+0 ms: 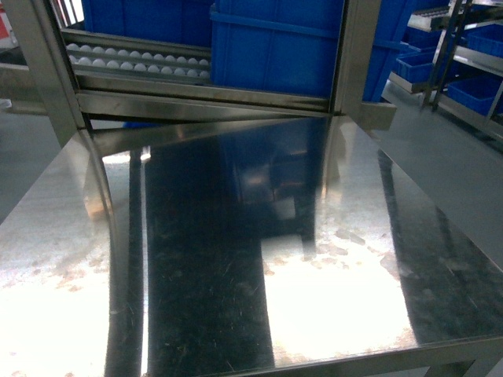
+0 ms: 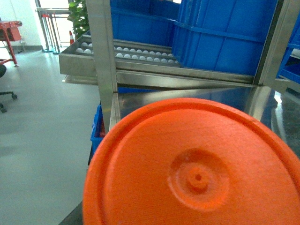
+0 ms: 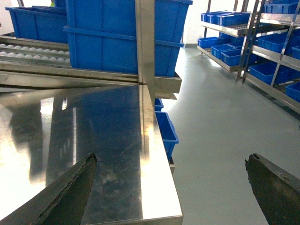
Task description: Pick capacitor and pack into box
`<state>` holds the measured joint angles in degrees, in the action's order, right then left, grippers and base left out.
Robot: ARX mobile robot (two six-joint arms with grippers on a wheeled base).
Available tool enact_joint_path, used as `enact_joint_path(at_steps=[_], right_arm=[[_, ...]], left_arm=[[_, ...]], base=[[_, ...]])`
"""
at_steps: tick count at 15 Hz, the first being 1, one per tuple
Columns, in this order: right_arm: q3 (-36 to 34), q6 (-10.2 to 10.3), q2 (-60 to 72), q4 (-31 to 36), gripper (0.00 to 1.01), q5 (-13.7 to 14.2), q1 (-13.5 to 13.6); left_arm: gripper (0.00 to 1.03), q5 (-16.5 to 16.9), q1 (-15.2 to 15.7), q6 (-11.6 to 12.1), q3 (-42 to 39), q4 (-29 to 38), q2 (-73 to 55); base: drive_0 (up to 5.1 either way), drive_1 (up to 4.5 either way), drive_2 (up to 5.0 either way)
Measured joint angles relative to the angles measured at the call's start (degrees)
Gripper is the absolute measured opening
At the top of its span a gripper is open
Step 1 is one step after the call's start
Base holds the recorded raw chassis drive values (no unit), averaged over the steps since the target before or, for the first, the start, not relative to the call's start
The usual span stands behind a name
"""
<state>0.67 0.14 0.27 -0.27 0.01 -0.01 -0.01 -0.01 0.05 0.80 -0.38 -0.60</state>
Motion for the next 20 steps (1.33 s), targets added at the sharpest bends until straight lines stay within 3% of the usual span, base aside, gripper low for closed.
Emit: enact_joint_path(at_steps=[20], right_arm=[[0.00,0.02,0.00,-0.04,0.98,-0.02,0.00]], left_arm=[[0.43,0.00,0.00,0.00,0.00,-0.04,0.00]], base=[[0.0,0.00,0.0]])
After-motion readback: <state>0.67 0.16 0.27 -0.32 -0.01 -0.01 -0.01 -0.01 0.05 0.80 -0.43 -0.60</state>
